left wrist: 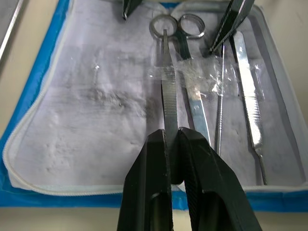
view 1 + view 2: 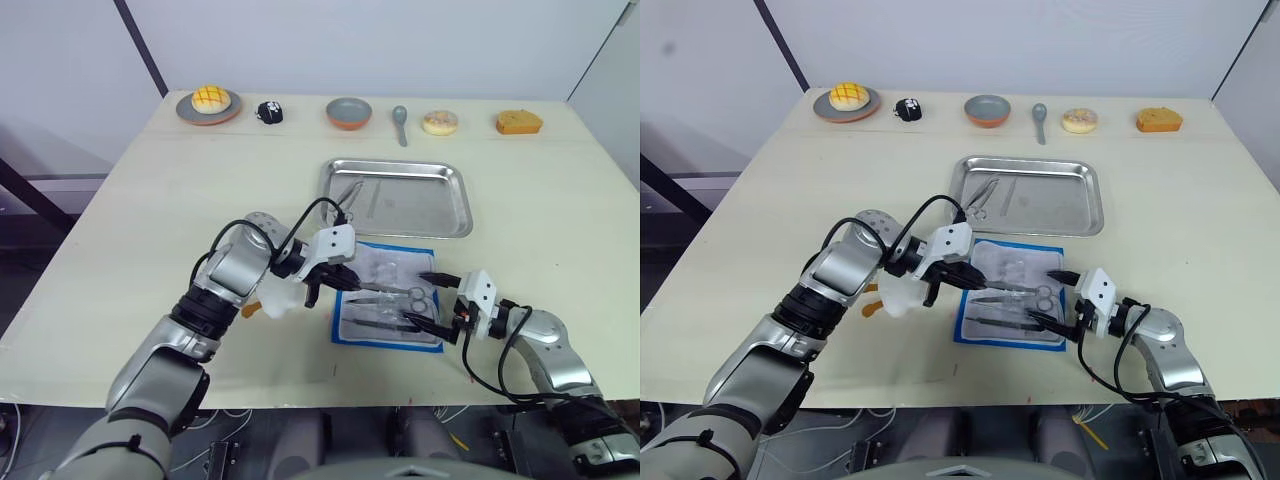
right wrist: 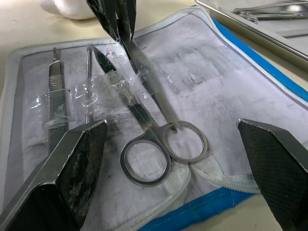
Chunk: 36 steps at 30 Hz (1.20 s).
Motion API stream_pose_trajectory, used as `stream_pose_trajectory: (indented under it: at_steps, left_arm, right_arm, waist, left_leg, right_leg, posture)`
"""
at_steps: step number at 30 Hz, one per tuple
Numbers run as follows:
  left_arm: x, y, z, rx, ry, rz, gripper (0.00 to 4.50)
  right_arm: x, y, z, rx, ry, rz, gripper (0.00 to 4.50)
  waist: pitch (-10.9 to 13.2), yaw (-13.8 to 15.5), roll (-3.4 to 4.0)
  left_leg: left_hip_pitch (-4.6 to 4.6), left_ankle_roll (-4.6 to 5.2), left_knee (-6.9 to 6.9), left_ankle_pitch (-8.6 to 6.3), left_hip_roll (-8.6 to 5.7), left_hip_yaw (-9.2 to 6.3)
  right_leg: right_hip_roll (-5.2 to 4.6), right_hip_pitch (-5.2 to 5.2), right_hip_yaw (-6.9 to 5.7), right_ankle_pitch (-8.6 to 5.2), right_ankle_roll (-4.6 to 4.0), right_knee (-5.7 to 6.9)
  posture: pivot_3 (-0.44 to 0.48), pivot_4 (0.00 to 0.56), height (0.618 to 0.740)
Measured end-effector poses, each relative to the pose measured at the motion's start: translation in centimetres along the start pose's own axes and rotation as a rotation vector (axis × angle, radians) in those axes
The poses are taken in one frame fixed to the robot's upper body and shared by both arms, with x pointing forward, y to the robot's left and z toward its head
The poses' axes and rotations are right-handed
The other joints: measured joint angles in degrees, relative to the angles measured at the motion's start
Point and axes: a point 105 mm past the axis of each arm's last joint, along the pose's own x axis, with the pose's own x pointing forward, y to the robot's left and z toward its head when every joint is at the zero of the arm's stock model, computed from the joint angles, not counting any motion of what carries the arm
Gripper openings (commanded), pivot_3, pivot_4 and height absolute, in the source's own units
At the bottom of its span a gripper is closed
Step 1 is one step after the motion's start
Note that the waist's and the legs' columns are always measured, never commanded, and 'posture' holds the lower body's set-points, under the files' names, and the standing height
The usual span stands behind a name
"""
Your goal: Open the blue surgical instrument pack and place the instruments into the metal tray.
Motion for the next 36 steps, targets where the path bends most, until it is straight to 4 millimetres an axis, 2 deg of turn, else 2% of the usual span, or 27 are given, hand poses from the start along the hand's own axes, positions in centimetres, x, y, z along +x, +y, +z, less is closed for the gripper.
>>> stream_pose_trajectory:
  at_steps: [8, 16, 36]
  left_arm:
    - [-0.7, -0.1, -0.1, -0.004, 0.027, 0.002, 0.08]
    - [-2.7, 0.8, 0.0, 0.041, 0.088, 0.024, 0.08]
    - [-6.1, 0.1, -1.6, 0.064, 0.173, -0.018, 0.08]
  right_arm:
    - [0.0, 0.0, 0.0, 0.000, 0.000, -0.001, 4.50]
    - [0.1, 0.0, 0.0, -0.002, -0.002, 0.001, 4.50]
    - [0.4, 0.0, 0.0, 0.000, -0.009, 0.014, 4.50]
  waist:
    - [0.0, 0.0, 0.00]
    - [0.0, -0.1, 0.00]
    - [0.0, -0.4, -0.07]
  left_leg:
    - [0.01, 0.00, 0.00, 0.00, 0.01, 0.00]
    - [0.02, 0.00, -0.01, 0.00, 0.00, 0.01]
    - [0.03, 0.00, -0.01, 0.00, 0.05, 0.01]
  right_leg:
    - [0.01, 0.00, 0.00, 0.00, 0.00, 0.00]
    - [0.04, 0.00, 0.01, -0.01, -0.01, 0.00]
    - [0.12, -0.01, 0.02, 0.00, -0.06, 0.01]
  posture:
    - [0.000, 0.150, 0.740]
    - [0.000, 0.150, 0.740]
    - [0.000, 0.150, 0.740]
